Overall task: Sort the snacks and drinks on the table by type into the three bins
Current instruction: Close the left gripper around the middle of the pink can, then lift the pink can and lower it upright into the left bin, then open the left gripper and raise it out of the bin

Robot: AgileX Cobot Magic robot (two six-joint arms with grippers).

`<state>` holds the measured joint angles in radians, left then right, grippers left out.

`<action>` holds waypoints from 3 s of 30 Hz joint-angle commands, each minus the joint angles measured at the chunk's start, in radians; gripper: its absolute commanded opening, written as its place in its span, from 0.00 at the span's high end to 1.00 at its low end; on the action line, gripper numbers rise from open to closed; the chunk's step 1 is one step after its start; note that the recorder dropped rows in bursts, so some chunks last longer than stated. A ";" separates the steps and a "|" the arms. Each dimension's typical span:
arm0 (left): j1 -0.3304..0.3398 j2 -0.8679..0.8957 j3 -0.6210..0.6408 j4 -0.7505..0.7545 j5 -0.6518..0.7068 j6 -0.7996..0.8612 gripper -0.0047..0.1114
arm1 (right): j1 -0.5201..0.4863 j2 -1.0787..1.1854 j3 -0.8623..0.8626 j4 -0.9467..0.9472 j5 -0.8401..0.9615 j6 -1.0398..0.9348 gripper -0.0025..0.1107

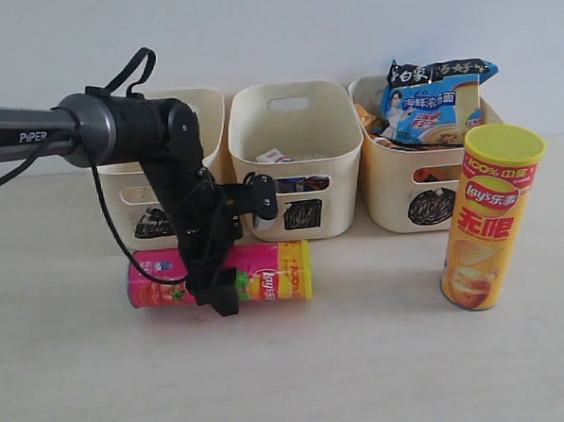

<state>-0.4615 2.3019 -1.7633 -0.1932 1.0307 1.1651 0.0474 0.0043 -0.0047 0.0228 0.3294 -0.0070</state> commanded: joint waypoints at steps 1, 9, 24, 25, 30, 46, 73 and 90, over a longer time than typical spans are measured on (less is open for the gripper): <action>-0.060 -0.061 -0.009 -0.002 0.021 -0.016 0.92 | -0.007 -0.004 0.005 -0.007 -0.006 0.000 0.98; -0.120 -0.172 -0.009 0.010 0.065 -0.124 0.92 | -0.007 -0.004 0.005 -0.007 -0.006 0.000 0.98; -0.046 -0.447 0.075 0.082 -0.018 -0.477 0.92 | -0.007 -0.004 0.005 -0.007 -0.006 0.000 0.98; -0.035 -0.451 0.074 0.082 -0.034 -0.525 0.92 | -0.007 -0.004 0.005 -0.007 -0.006 0.000 0.98; 0.047 -0.456 0.074 0.146 -0.234 -0.819 0.92 | -0.007 -0.004 0.005 -0.007 -0.006 0.000 0.98; 0.184 -0.187 -0.157 0.236 -0.566 -1.234 0.92 | -0.007 -0.004 0.005 -0.007 -0.006 0.000 0.98; 0.193 -0.073 -0.175 0.230 -0.564 -1.357 0.27 | -0.007 -0.004 0.005 -0.007 -0.008 0.000 0.98; 0.193 -0.192 -0.175 0.236 -0.404 -1.106 0.74 | -0.007 -0.004 0.005 -0.007 -0.008 0.000 0.98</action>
<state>-0.2680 2.1561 -1.9290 0.0459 0.5622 0.0000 0.0474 0.0043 -0.0047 0.0228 0.3294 -0.0070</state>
